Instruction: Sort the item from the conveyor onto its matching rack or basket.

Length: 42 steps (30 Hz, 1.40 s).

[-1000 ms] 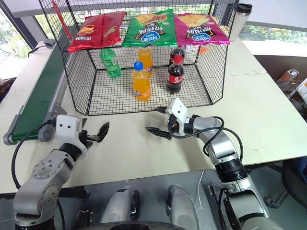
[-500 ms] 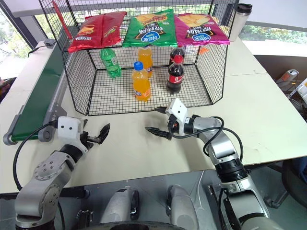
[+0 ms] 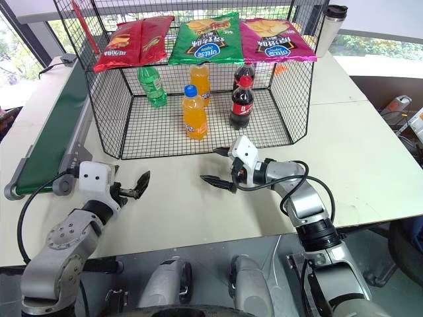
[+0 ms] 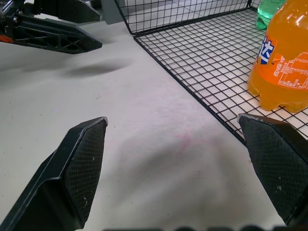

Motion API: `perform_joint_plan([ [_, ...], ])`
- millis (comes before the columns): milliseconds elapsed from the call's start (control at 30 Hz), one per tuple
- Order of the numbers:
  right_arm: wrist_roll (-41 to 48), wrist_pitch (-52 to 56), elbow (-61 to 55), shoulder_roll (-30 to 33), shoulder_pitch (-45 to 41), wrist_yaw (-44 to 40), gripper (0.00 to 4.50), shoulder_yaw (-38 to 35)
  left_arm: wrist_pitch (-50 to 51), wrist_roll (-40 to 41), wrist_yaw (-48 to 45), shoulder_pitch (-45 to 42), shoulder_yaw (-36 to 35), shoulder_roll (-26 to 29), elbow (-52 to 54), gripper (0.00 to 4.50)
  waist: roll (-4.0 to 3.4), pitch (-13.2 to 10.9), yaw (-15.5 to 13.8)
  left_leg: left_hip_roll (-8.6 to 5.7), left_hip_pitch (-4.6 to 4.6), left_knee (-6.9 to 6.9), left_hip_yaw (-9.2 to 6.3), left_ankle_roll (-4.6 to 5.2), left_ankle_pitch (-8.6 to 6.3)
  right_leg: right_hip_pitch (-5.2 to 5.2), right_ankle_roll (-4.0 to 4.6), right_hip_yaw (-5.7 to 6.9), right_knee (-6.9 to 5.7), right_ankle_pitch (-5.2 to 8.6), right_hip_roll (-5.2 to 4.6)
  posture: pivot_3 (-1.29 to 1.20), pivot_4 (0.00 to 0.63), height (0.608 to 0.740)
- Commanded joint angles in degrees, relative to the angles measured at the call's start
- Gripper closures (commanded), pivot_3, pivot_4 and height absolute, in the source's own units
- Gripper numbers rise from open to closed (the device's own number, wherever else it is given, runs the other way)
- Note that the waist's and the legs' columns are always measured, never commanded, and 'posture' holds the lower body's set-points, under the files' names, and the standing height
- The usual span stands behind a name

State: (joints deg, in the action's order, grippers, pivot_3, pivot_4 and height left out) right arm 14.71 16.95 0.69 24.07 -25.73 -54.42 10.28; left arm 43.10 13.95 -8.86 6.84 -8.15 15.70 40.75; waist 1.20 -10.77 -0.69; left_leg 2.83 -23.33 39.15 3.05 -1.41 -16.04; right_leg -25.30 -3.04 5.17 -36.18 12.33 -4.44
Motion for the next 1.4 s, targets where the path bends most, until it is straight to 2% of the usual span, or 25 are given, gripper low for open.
perform_joint_plan([
  [33, 0.4, -0.7, -1.86, 0.19, -0.04, 0.14, 0.0, -0.67, -1.49, -0.65, 0.35, 0.59, 0.01, 0.11, 1.72, 0.02, 0.0, 0.0, 0.01, 0.0, 0.0, 0.0, 0.0, 0.0, 0.0, 0.0, 0.0, 0.0, 0.0, 0.0, 0.0, 0.0, 0.15, 0.74],
  [1400, 0.59, -0.58, -1.77, 0.46, -0.01, -0.69, 0.0, -0.5, -1.15, -1.3, 0.22, 1.37, -0.11, 1.04, 2.99, 0.02, 0.0, 0.0, 0.0, 0.0, 0.0, 0.0, 0.0, 0.0, 0.0, 0.0, 0.0, 0.0, 0.0, 0.0, 0.0, 0.0, 0.15, 0.74],
])
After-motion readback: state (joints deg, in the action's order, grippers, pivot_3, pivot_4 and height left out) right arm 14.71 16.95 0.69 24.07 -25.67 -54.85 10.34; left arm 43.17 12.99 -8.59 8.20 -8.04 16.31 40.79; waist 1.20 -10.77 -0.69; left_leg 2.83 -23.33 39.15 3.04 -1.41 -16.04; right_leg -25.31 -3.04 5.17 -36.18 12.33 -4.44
